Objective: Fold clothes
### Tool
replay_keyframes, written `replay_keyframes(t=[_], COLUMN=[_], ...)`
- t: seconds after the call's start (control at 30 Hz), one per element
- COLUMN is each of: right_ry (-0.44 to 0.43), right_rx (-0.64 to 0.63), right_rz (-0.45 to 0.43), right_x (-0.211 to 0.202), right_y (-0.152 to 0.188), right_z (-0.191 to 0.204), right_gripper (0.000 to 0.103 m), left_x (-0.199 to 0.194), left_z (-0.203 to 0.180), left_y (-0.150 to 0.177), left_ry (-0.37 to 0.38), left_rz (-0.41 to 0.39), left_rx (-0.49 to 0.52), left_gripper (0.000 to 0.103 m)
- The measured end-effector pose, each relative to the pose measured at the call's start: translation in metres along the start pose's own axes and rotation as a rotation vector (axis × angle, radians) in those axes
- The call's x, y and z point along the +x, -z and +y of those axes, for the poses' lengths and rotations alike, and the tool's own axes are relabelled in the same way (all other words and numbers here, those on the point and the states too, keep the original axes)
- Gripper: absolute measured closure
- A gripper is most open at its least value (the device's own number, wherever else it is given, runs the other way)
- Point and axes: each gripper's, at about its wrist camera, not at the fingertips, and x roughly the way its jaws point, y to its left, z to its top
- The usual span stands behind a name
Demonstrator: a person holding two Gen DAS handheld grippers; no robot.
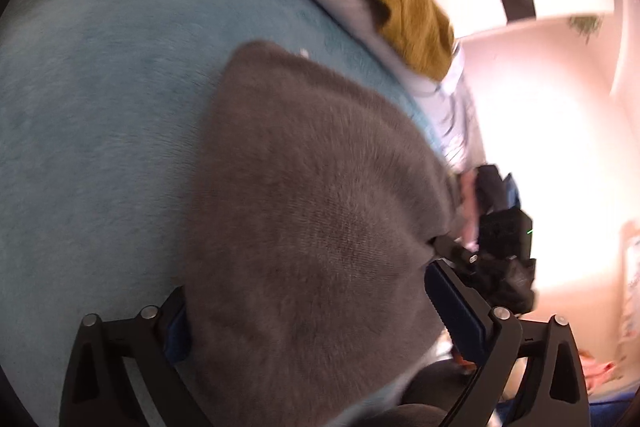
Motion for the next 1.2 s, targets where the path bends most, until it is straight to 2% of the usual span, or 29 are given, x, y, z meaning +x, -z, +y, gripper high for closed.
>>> replay_keyframes(t=[0.07,0.27,0.5,0.8,1.03,1.2], right_ry=[0.006,0.034,0.028,0.011,-0.022,-0.018], right_rx=[0.008,0.021,0.043,0.013,-0.031,-0.079], right_rz=[-0.002,-0.011,-0.017,-0.057,-0.111,-0.175], right_x=[-0.001,-0.004,-0.019,-0.059,-0.118,-0.175], right_y=[0.001,0.002,-0.001,0.003,0.004,0.001], right_z=[-0.001,0.006,0.017,0.042,0.056,0.061], right_gripper=[0.04,0.051,0.064,0.066,0.066,0.066], left_x=[0.002,-0.004,-0.027,-0.054,-0.073,-0.068], left_z=[-0.005,-0.011,-0.02,-0.057,-0.118,-0.173], left_y=[0.0,0.008,0.025,0.048,0.053,0.051], left_ry=[-0.027,-0.115,-0.15,-0.127,-0.119,-0.098], left_rz=[-0.005,-0.033,-0.084,-0.125,-0.15,-0.152], left_rx=[0.016,0.036,0.028,0.045,0.126,0.197], left_gripper=[0.008,0.033,0.052,0.055,0.055,0.055])
